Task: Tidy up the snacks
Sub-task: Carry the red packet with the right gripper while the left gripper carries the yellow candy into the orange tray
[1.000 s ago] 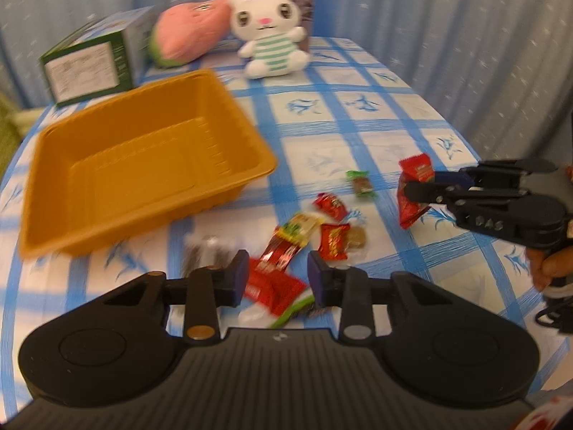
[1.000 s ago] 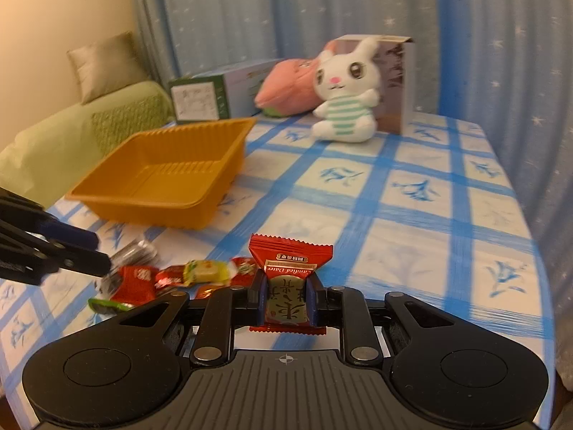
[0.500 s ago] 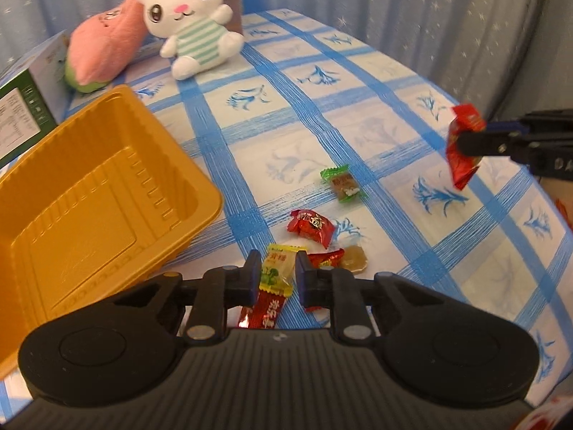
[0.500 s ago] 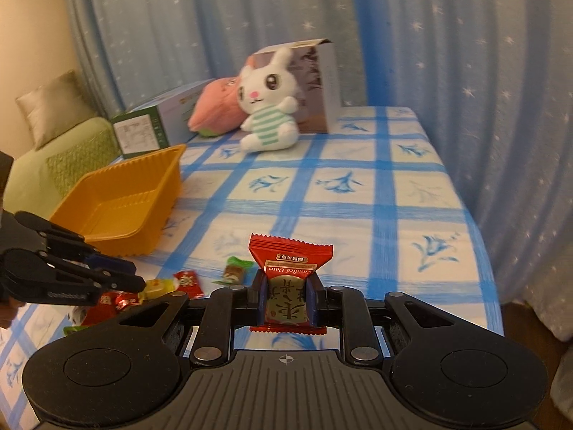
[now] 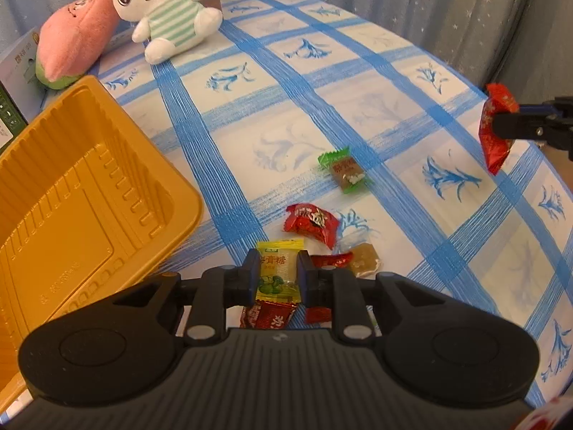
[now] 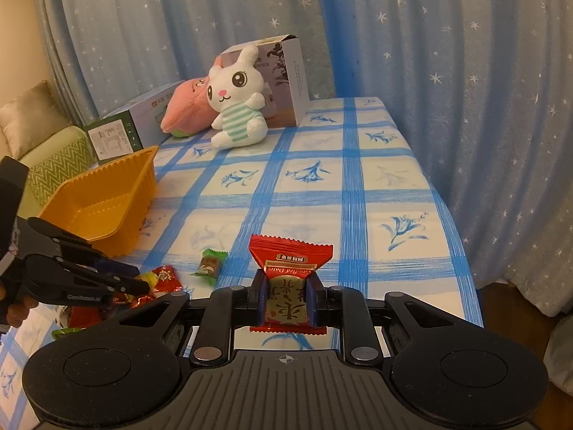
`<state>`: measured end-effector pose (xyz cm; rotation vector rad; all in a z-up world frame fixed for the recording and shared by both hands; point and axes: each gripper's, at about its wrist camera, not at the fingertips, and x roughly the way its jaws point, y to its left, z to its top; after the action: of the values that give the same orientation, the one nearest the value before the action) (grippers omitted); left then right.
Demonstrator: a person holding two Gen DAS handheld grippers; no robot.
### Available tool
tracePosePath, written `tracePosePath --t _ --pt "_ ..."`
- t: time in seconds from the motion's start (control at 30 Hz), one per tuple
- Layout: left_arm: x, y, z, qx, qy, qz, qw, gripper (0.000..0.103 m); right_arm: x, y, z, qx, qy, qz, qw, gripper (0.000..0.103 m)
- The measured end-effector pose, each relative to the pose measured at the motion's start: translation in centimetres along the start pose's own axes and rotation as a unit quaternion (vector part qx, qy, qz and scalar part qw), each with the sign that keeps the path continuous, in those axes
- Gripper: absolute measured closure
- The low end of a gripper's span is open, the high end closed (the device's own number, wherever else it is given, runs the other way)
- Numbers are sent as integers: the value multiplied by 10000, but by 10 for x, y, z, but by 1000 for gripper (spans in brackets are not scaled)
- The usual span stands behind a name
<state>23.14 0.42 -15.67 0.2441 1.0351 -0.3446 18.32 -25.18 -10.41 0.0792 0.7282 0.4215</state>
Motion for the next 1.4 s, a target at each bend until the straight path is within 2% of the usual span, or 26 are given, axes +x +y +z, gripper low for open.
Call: tracePosePath --t 0.23,0.43,0.63,1.03,1.4 --pt "-9 -1 -3 -114 -183 -47 9998 84 -3 6 1 -2 -49 -6 10000 81" --pt "-43 -2 -5 -367 -588 -87 9976 84 -6 16 7 -49 -101 107 9999 81" --pt "-84 6 -11 -701 -991 9 9926 84 -3 39 18 -98 -62 419 9991 81" --pt "-146 70 -35 -1456 -1327 774 9773 84 29 119 53 -399 168 1247 9913 81" --pt "-156 132 -53 -2016 -1264 1201 9638 84 79 194 83 -582 300 1769 9820 81"
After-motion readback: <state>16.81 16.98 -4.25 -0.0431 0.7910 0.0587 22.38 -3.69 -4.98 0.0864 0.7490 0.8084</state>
